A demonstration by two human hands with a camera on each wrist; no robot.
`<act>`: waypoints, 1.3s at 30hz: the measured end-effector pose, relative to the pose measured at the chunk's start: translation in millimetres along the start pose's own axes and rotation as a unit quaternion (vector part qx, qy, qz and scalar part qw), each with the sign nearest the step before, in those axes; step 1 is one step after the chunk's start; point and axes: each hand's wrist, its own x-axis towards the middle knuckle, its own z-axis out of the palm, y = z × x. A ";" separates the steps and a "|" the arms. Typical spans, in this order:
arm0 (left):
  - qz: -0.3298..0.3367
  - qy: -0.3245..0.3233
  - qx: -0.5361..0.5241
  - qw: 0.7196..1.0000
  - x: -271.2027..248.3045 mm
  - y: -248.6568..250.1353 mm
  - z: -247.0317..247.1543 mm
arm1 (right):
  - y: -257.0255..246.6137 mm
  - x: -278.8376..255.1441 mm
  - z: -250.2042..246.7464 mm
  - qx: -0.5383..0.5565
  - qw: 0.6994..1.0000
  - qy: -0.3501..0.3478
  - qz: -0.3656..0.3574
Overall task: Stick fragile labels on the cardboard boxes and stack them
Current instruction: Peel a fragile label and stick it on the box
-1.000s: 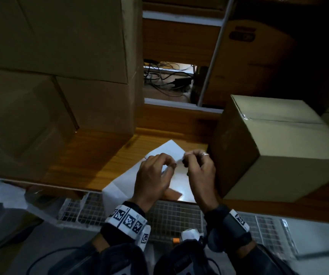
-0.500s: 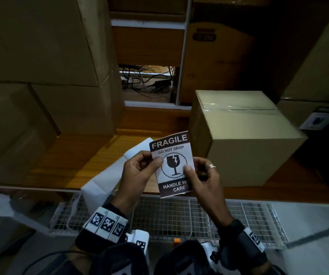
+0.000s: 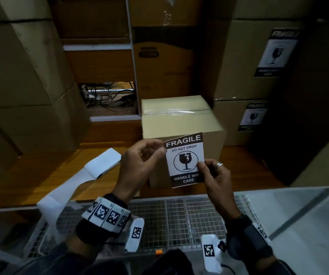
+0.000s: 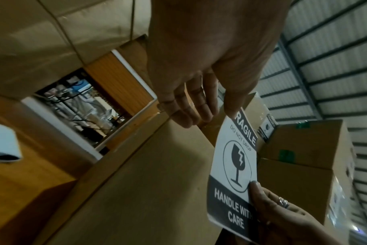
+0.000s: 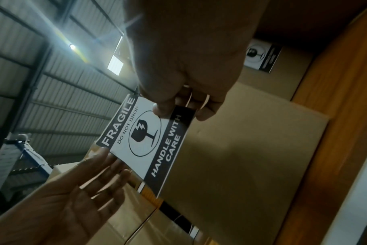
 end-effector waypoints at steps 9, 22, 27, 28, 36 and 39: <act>0.187 -0.071 0.216 0.956 61.0 26.5 66.1 | 25.5 23.9 -61.0 0.001 0.999 0.033 0.038; 0.160 -0.162 0.319 0.920 100.0 29.0 120.2 | 43.1 46.4 -48.7 0.078 0.989 0.042 0.115; 0.151 -0.146 0.317 0.925 101.6 24.3 125.0 | 45.1 50.9 -50.6 0.080 0.988 0.041 0.122; 0.148 -0.144 0.318 0.925 101.7 23.6 126.1 | 45.2 51.8 -50.9 0.079 0.988 0.040 0.123; 0.140 -0.122 0.330 0.925 102.9 21.7 131.4 | 44.4 55.4 -53.5 0.060 0.989 0.057 0.125; 0.140 -0.116 0.323 0.929 101.5 20.4 131.8 | 46.5 56.9 -52.9 0.062 0.987 0.062 0.134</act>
